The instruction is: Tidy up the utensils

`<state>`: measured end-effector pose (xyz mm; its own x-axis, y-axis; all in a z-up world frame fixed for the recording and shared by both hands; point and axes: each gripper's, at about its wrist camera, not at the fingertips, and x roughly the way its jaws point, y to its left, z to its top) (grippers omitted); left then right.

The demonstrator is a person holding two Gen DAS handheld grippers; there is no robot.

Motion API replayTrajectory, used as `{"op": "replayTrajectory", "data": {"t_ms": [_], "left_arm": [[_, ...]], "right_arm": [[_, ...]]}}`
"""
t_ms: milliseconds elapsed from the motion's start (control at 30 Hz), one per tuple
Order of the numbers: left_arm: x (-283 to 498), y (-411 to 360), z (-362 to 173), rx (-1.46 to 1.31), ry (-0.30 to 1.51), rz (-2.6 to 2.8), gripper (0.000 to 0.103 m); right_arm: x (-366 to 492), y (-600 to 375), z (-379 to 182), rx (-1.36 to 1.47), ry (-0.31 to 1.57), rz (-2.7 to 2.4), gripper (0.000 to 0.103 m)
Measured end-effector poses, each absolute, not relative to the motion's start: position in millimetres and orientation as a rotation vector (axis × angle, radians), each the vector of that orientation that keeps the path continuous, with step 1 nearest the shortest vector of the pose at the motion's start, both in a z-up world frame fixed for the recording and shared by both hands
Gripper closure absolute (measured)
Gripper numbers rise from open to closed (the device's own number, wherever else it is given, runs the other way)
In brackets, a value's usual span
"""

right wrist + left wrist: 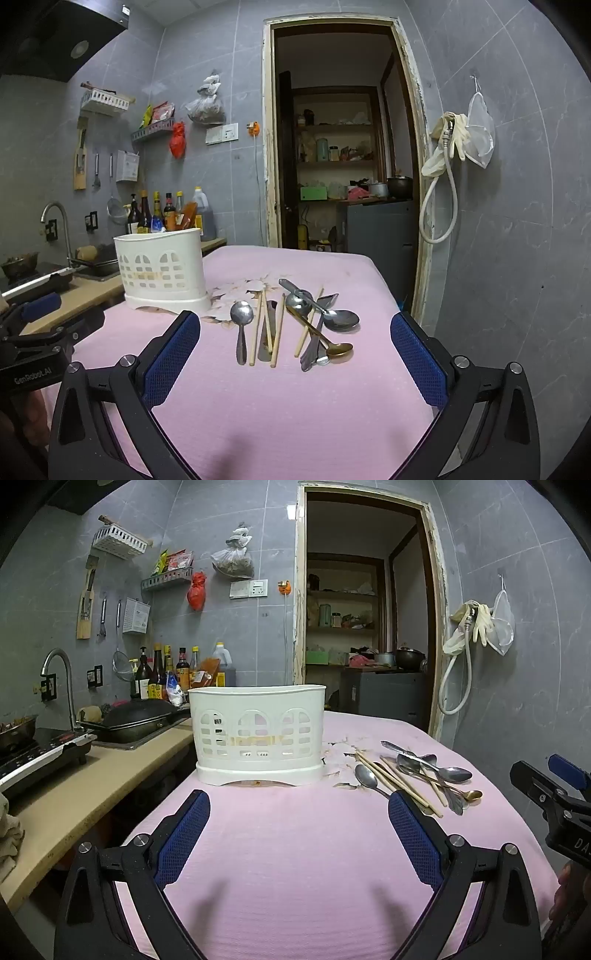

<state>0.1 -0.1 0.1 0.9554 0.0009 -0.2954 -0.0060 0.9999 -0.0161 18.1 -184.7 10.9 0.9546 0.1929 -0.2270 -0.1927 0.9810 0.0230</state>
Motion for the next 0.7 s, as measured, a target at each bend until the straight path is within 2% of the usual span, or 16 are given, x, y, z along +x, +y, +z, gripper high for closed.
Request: {"op": "replayTrajectory", "data": {"t_ms": [700], "left_arm": [[-1.7, 5.5, -1.0, -0.037, 0.296, 0.009, 0.008]], "right_arm": [[20.1, -177.9, 7.8, -0.011, 0.239, 0.202, 0.0]]}}
